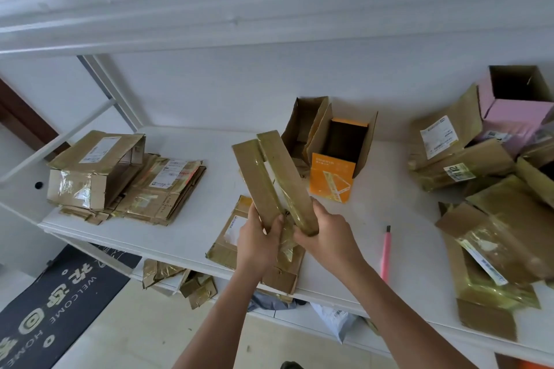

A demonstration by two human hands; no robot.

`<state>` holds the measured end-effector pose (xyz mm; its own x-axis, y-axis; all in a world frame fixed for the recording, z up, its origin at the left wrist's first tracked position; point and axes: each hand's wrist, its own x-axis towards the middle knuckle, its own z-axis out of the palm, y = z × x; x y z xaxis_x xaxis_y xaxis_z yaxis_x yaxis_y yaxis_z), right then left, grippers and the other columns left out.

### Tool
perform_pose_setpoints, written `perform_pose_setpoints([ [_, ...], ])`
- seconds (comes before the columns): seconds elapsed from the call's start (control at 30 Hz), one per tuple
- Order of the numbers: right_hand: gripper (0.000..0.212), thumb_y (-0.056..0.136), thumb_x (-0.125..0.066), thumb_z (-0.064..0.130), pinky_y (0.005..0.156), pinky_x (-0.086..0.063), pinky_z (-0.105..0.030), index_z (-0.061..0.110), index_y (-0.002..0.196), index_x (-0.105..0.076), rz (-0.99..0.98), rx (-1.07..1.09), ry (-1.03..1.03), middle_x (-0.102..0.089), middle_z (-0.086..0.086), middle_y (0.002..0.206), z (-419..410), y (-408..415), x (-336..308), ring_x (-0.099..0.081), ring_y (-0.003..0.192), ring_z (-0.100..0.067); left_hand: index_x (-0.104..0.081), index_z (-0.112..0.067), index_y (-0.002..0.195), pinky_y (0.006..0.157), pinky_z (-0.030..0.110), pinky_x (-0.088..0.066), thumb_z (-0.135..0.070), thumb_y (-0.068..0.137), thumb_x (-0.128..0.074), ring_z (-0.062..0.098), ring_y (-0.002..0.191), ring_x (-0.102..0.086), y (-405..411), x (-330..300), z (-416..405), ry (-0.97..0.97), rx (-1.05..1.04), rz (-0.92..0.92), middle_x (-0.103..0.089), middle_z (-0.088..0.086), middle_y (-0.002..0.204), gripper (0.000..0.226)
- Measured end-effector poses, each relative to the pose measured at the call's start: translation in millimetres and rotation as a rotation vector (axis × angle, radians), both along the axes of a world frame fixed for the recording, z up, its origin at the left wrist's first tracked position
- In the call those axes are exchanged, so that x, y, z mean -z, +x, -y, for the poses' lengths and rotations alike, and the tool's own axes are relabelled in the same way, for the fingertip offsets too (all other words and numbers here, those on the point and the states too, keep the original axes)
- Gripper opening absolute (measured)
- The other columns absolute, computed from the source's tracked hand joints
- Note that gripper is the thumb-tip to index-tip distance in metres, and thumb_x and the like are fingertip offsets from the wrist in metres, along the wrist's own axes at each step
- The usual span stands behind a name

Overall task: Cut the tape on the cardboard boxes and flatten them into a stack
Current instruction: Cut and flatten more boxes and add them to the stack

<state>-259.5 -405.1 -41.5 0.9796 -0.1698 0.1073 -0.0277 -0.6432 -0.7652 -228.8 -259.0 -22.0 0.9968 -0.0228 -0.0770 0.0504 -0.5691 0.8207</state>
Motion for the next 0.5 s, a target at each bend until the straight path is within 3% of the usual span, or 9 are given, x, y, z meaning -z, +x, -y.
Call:
perform_pose_setpoints([
  [0.1,0.033,0.083,-0.069,0.034,0.058,-0.048,-0.016,0.024,0.115,-0.061,-0.027,-0.048,0.133,-0.064,0.019,0.072,8,-3,-6,-0.061,0.064,-0.001,-0.051,-0.023,0.125,0.063,0.017,-0.047,-0.029,0.097,-0.058,0.001,0.079,-0.060,1,2,-2,-0.003,0.002,-0.001,-0.063,-0.016,0.088,0.029],
  [0.17,0.015,0.086,-0.068,0.022,0.056,-0.040,-0.012,0.026,0.101,-0.067,-0.097,-0.111,0.289,-0.058,0.021,0.061,17,-5,-13,-0.054,0.056,0.001,-0.051,-0.025,0.122,0.073,0.033,-0.056,-0.027,0.097,-0.059,0.009,0.083,-0.064,4,4,-6,-0.022,0.008,-0.019,-0.065,-0.013,0.090,0.027],
  [0.27,0.018,0.092,-0.062,0.023,0.071,-0.052,-0.018,0.022,0.108,-0.071,-0.200,-0.224,0.416,-0.073,0.007,0.082,31,-4,-15,-0.068,0.078,-0.007,-0.049,-0.032,0.114,0.080,0.045,-0.058,-0.025,0.096,-0.061,0.013,0.086,-0.067,7,5,-12,-0.049,0.017,-0.058,-0.066,-0.011,0.093,0.023],
  [0.33,0.027,0.097,-0.058,0.029,0.092,-0.056,-0.036,0.008,0.110,-0.068,-0.238,-0.225,0.520,-0.070,-0.017,0.105,39,-3,-8,-0.067,0.101,-0.025,-0.050,-0.034,0.109,0.080,0.046,-0.058,-0.024,0.095,-0.062,0.015,0.087,-0.068,9,5,-17,-0.067,-0.001,-0.070,-0.067,-0.010,0.093,0.021],
  [0.37,0.030,0.099,-0.056,0.028,0.096,-0.055,-0.041,0.003,0.110,-0.067,-0.267,-0.195,0.644,-0.066,-0.024,0.112,42,-2,-5,-0.065,0.107,-0.029,-0.050,-0.034,0.107,0.080,0.046,-0.058,-0.024,0.095,-0.063,0.016,0.088,-0.068,10,4,-21,-0.077,-0.014,-0.077,-0.067,-0.009,0.093,0.020],
  [0.43,0.027,0.101,-0.053,0.022,0.098,-0.054,-0.040,0.002,0.114,-0.067,-0.307,-0.123,0.864,-0.069,-0.021,0.112,44,-3,1,-0.067,0.109,-0.026,-0.051,-0.032,0.108,0.080,0.047,-0.059,-0.022,0.095,-0.063,0.017,0.088,-0.068,13,3,-25,-0.094,-0.027,-0.103,-0.067,-0.007,0.094,0.020],
  [0.5,0.029,0.099,-0.057,0.017,0.096,-0.054,-0.038,0.010,0.127,-0.061,-0.284,-0.061,0.878,-0.074,-0.008,0.108,41,-3,5,-0.069,0.104,-0.018,-0.051,-0.032,0.108,0.080,0.048,-0.059,-0.021,0.095,-0.063,0.019,0.088,-0.069,13,3,-27,-0.113,-0.034,-0.119,-0.068,-0.004,0.095,0.021],
])
